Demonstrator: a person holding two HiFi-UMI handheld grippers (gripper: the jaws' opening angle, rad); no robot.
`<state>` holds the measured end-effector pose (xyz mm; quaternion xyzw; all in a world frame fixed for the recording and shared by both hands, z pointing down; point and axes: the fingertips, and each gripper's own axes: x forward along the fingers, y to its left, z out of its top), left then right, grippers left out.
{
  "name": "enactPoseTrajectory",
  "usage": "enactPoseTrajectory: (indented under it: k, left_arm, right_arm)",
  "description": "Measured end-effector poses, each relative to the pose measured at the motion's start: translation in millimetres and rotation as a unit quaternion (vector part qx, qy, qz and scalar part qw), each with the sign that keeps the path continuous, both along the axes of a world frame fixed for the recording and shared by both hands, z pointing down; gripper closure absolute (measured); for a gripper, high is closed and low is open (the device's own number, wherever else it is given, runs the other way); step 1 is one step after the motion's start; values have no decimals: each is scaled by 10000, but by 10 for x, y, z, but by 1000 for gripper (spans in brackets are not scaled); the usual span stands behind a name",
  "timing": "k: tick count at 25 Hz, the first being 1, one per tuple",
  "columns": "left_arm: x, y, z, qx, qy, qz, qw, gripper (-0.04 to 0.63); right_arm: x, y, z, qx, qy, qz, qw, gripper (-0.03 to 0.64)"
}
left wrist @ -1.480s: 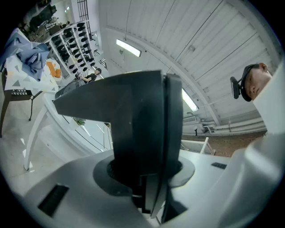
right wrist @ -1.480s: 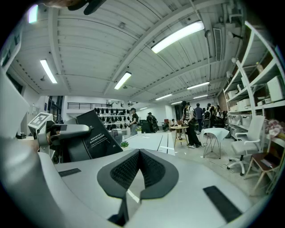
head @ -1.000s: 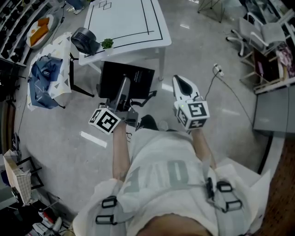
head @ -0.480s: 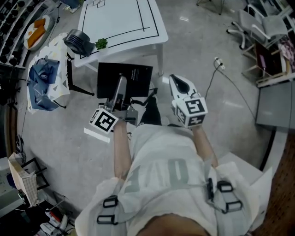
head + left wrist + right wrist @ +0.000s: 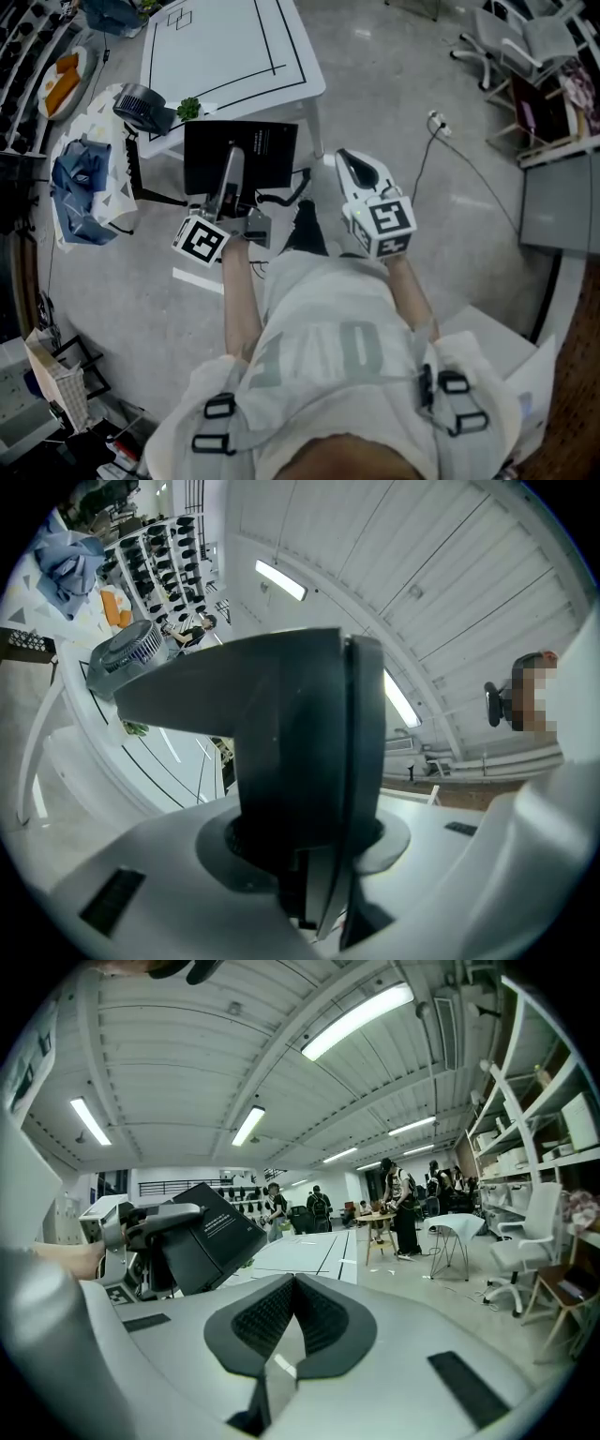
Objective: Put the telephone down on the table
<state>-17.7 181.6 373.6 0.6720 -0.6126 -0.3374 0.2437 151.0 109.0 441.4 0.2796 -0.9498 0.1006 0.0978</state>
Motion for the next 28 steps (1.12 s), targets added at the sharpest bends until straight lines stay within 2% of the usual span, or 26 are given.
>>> enactPoseTrajectory:
  k: [4, 10, 13, 20, 28]
  left_arm:
    - [-14, -175, 10, 94, 233, 122, 9996, 435]
    - [-177, -432, 0, 64, 166, 166, 9997, 434]
    - [-291, -564, 8, 83, 171, 175, 9997, 435]
    - [-790, -1108, 51, 167, 349, 167, 9991, 434]
    - [-1586, -2008, -84, 236, 245, 274, 9990, 435]
  right_arm:
    - [-22, -123, 92, -45, 64, 9, 10000, 609]
    - [-152, -383, 171, -164, 106, 185, 9996, 609]
    - [-297, -507, 164, -230, 41, 105, 9997, 609]
    - [-847, -971, 164, -168, 208, -38, 9996, 609]
    - [-1770, -1944, -180, 130, 334, -142, 9993, 609]
